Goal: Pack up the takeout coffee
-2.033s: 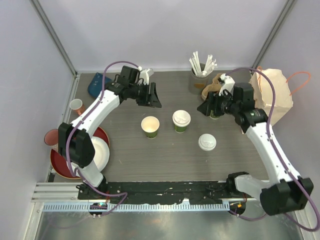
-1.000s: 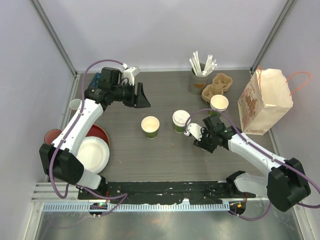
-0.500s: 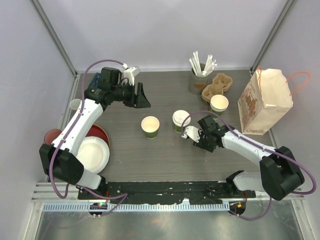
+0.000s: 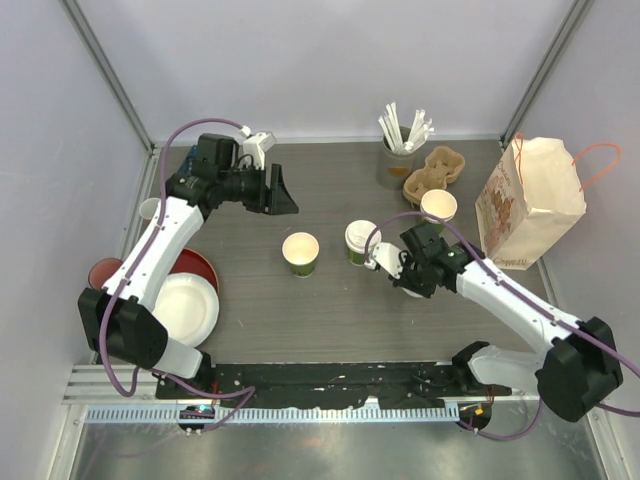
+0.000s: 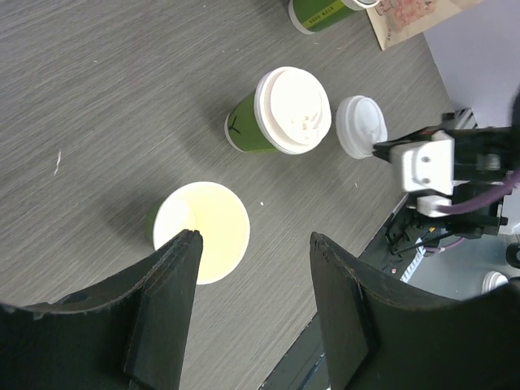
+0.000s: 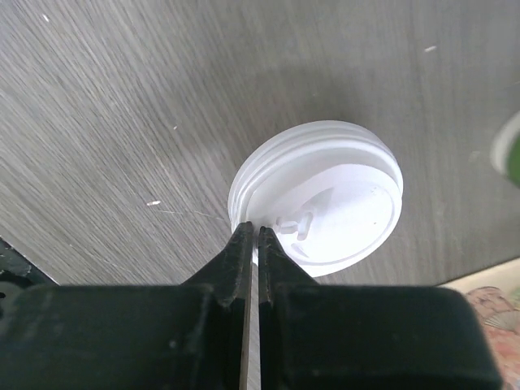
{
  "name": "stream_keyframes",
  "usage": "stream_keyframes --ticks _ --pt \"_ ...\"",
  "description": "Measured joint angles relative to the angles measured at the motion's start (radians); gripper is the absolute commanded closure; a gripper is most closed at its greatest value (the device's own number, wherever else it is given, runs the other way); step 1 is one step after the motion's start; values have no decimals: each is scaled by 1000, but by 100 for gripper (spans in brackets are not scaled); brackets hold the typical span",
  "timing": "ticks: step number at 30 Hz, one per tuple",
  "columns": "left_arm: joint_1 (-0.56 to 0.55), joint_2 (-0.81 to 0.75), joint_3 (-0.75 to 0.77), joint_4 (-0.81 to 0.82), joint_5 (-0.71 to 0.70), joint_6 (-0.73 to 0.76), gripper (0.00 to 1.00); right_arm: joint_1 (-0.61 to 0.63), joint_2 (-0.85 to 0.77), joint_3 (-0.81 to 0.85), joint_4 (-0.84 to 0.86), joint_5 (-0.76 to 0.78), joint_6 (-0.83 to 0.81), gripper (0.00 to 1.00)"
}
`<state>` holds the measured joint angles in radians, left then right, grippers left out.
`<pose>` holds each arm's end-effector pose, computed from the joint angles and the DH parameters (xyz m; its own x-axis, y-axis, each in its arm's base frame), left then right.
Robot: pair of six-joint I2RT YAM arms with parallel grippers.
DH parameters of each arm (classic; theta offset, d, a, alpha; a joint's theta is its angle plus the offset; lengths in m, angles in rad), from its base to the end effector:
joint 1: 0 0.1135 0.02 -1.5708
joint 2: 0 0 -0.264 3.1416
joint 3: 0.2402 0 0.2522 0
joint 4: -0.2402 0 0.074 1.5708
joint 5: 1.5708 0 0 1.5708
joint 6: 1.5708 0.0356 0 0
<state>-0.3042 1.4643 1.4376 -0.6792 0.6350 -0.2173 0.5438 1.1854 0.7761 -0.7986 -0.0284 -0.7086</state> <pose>0.2957 -0.1150 0.3628 -0.7492 0.0533 -0.6602 0.5226 0.6599 -0.5398 0.1777 0.1086 0.2132 -0.2653 -0.9205 -0.2868 -0.9199 0.3308 -0.2109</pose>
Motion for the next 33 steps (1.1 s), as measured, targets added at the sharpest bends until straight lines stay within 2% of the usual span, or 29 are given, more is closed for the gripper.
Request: stream_keyframes --ticks 9,16,21,25,28,33 --pt "30 0 0 -3 14 4 39 3 -91 182 -88 -49 18 99" --pt "32 0 -6 2 37 -20 39 4 -52 171 -95 -69 44 99" --pt "12 2 -43 15 53 -66 49 3 -45 166 -97 -71 92 99" --pt "-91 14 -48 45 69 -103 49 -12 -46 229 -137 -80 148 99" --pt "-210 30 -76 138 120 -156 41 -30 -62 295 -146 -108 200 99" --pt "-328 69 -129 285 181 -236 39 -49 -133 393 -155 -167 317 99"
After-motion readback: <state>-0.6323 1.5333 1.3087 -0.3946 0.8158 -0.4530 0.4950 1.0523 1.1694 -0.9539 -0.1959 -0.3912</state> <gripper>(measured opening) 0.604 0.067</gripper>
